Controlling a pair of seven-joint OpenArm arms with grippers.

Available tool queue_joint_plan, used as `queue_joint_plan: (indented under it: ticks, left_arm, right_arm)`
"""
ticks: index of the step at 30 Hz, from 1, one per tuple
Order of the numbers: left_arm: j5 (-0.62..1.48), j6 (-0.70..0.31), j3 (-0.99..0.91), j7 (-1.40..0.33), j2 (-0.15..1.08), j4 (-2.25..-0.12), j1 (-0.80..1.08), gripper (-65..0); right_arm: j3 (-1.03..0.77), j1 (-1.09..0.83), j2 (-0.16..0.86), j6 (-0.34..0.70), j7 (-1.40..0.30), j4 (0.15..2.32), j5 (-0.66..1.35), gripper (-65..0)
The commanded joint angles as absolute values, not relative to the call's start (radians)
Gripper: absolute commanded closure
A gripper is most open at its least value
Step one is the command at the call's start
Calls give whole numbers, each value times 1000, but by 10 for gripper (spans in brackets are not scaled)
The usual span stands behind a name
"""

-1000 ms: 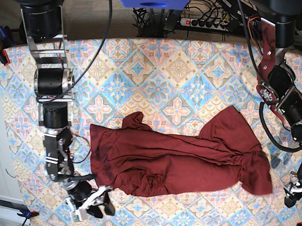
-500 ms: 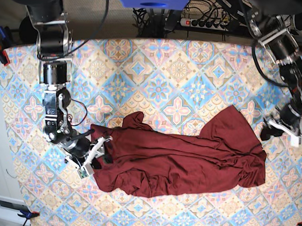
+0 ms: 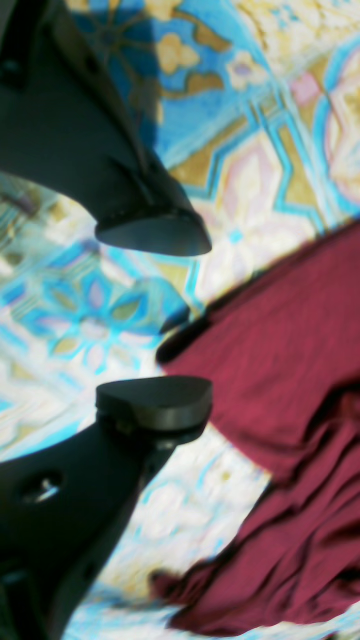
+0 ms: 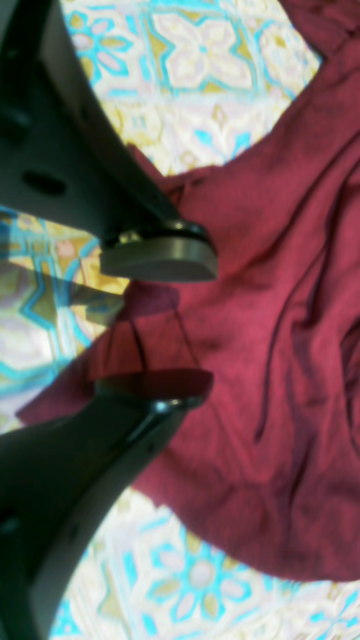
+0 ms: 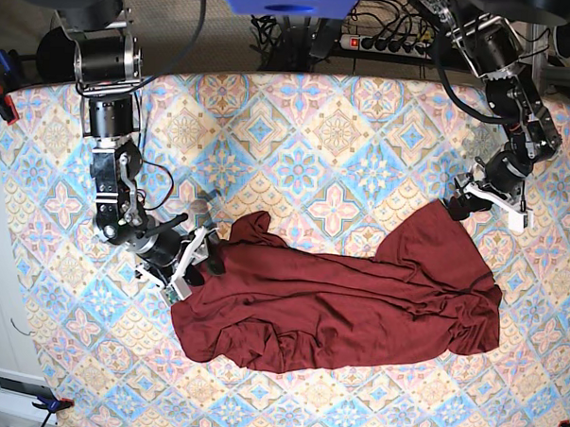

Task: Layout the t-shirt on the table in an organized manner, then fold the t-shirt properly
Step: 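Grasp the shirt's two ends with the left and right grippers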

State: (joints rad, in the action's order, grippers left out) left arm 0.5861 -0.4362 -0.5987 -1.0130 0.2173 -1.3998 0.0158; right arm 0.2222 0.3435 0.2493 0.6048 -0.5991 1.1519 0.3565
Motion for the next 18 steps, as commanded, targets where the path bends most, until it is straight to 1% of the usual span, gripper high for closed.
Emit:
queue_joint_plan:
  ticks: [1, 6, 10, 11, 12, 13, 15, 16, 17, 18]
  left_arm:
    - [584, -444, -578, -977, 209, -1395, -18, -375]
    - [509, -444, -556, -908, 151, -1296, -59, -375]
    - [493, -444, -456, -880, 140, -1221, -99, -372]
    - [499, -444, -440, -878, 140, -1214, -102, -360]
    - [501, -449, -429, -880, 140, -1216, -102, -324]
    - [501, -452, -427, -881, 140, -1219, -102, -272]
    - [503, -453, -427, -889, 140, -1247, -97, -119]
    - [504, -453, -430, -900, 140, -1274, -94, -21]
    - [513, -453, -430, -923, 143, -1310, -93, 0]
    - [530, -453, -432, -955, 148, -1345, -87, 0]
  right_arm:
    - [213, 361, 260, 608, -581, 1170, 374, -272]
    - [151, 335, 260, 608, -587, 1170, 374, -272]
    - [127, 314, 260, 608, -587, 1170, 374, -272]
    - [127, 314, 260, 608, -588, 1170, 374, -272]
    - [127, 314, 260, 608, -588, 1170, 375, -272]
    - [127, 314, 260, 608, -588, 1170, 375, -272]
    - [127, 312, 260, 608, -588, 1170, 375, -272]
    - [127, 312, 260, 608, -588, 1170, 375, -272]
    - [127, 312, 260, 608, -588, 1168, 375, -272]
    - [127, 312, 260, 608, -588, 1168, 375, -272]
